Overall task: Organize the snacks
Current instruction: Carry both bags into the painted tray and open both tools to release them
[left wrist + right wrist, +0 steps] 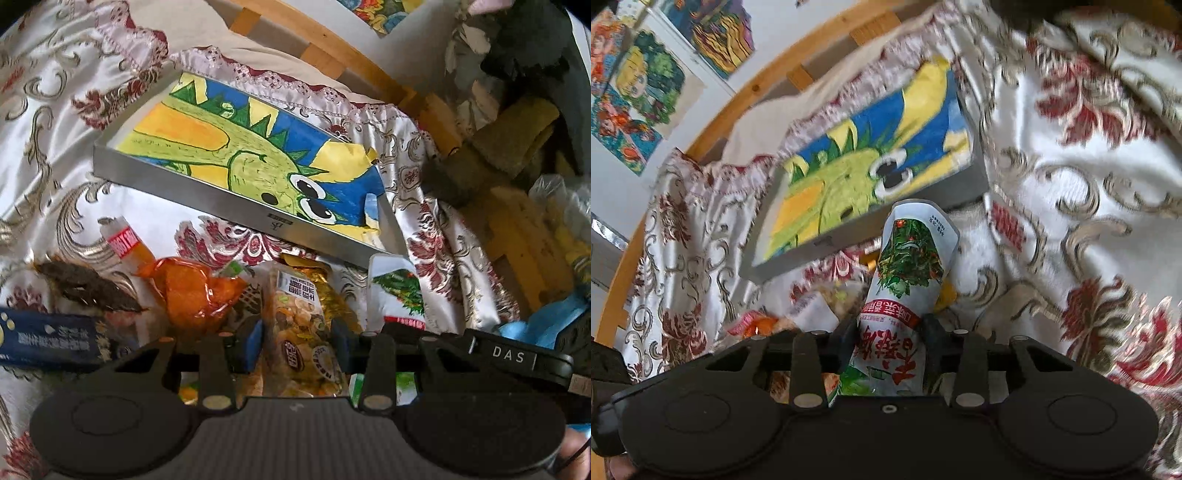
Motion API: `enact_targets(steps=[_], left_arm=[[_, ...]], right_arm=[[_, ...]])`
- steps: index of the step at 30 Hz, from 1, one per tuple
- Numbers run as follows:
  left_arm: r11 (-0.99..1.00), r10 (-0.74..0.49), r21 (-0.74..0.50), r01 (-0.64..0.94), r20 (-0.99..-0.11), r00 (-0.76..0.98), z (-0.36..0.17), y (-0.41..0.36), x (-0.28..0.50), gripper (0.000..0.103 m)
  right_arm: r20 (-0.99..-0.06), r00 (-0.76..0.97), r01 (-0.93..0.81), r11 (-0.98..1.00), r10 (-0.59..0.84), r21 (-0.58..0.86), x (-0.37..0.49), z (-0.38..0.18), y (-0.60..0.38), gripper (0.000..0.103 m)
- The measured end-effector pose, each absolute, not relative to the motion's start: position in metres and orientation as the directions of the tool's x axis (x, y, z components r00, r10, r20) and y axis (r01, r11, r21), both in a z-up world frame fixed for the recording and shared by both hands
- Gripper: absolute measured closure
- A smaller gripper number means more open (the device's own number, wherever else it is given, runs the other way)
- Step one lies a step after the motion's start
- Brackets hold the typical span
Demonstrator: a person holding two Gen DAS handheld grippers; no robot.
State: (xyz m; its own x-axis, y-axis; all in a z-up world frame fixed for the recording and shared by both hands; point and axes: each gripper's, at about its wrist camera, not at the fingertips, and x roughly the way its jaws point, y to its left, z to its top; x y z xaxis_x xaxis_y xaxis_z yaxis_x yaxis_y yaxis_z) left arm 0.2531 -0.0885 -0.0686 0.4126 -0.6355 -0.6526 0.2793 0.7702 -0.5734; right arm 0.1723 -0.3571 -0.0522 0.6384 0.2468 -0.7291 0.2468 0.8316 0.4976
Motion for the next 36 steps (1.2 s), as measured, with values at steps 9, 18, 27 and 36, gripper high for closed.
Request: enact_targets(steps=[9, 18, 27, 36], left_arm=[[0.761, -0.64, -0.548, 0.347, -0.544, 0.543, -0.04, -0.089, 0.259, 0.06], [0.737, -0.635, -0.577, 0.352, -0.414, 0.652, -0.019, -0.093, 0.317, 0.06], [0.776, -0.55, -0.57, 0.27, -0.404, 0.731, -0.056, -0.077, 0.376, 0.06], [0.823, -0.515, -0.519, 0.232, -0.51, 0.689, -0.097, -0.089, 0.392, 0.06]], right_arm=[[-0.682, 0.702, 0.218, 0.85, 0.204, 0.479, 0.174, -0.041, -0.356, 0.062], [-0.505, 0.855, 0.096, 0.921, 0.118, 0.377, 0.23, -0.014, -0.341, 0.062], [-0.47, 0.881, 0.11, 0.946, 0.049, 0.305, 0.32, -0.037, -0.321, 0.061], [-0.543, 0.839, 0.098, 0.969, 0.042, 0.227, 0.351, -0.073, -0.299, 0.06]])
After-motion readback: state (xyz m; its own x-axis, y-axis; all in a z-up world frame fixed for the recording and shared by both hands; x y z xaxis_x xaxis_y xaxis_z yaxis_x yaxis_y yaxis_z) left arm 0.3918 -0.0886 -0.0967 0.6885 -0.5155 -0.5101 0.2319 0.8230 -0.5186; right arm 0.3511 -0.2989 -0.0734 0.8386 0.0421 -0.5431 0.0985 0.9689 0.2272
